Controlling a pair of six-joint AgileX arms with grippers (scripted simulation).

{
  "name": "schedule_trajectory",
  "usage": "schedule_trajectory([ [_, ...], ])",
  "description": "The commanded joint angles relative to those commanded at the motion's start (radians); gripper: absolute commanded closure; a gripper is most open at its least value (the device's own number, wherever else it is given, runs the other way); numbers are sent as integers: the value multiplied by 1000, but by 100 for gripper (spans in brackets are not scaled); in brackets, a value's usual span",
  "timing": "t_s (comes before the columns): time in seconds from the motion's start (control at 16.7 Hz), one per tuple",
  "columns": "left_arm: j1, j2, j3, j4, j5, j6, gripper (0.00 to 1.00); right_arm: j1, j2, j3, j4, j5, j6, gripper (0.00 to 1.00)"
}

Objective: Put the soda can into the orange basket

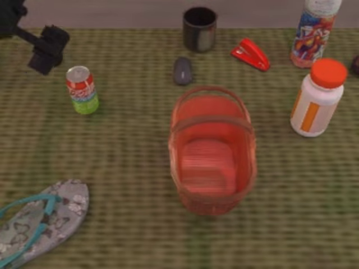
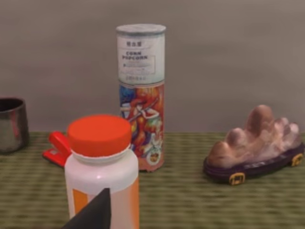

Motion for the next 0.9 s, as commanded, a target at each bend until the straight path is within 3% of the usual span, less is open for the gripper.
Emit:
schedule_trajectory([
  [0.54,-17,727,730,-353,-31,191,0,0,0,0,0,0,0,0],
  [0.9,-17,882,892,-422,-45,232,0,0,0,0,0,0,0,0],
])
